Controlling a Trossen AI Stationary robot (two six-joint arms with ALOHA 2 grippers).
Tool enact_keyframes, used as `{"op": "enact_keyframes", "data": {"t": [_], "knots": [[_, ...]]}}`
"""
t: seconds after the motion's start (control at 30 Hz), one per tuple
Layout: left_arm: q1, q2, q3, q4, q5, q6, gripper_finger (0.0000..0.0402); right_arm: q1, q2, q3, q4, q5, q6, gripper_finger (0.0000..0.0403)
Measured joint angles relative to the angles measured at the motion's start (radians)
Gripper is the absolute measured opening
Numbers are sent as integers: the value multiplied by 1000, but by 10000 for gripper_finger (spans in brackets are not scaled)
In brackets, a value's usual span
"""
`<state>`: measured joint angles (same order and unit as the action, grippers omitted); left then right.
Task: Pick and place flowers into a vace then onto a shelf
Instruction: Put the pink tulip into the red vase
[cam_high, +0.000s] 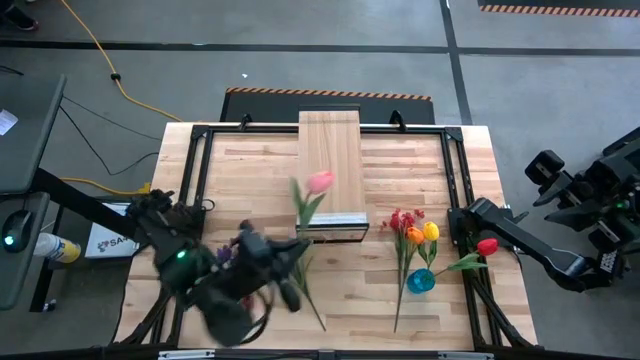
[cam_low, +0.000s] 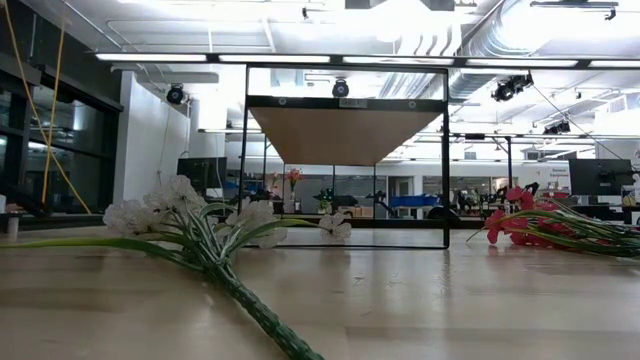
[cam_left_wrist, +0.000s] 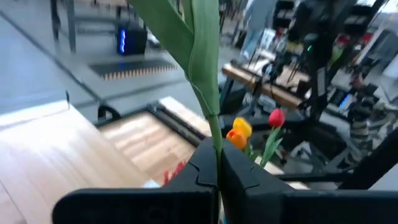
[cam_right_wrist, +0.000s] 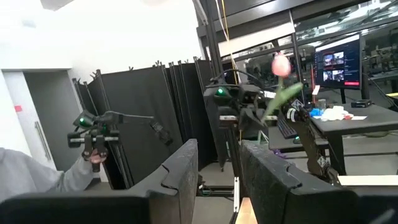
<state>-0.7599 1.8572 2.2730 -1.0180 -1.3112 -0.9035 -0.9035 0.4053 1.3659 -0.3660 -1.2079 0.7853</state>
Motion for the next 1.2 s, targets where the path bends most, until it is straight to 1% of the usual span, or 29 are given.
{"op": "enact_keyframes", "data": {"t": [0.17, 0.23, 0.3, 0.5, 0.9, 1.03, 1.2], "knots": [[-111, -5, 0, 5, -186, 10, 32, 0, 0, 0, 0, 1, -7, 114], [-145, -5, 0, 5, -233, 10, 32, 0, 0, 0, 0, 6, -8, 114], [-175, -5, 0, 6, -259, 10, 32, 0, 0, 0, 0, 20, -8, 114], [-223, -4, 0, 6, -262, 21, 32, 0, 0, 0, 0, 35, -8, 114], [-282, -4, 0, -6, -261, 167, 32, 0, 0, 0, 0, 53, -9, 114], [-285, -3, 0, -7, -261, 201, 32, 0, 0, 0, 0, 55, -9, 114], [-283, -3, 0, -11, -260, 247, 32, 0, 0, 0, 0, 105, -9, 114]]}}
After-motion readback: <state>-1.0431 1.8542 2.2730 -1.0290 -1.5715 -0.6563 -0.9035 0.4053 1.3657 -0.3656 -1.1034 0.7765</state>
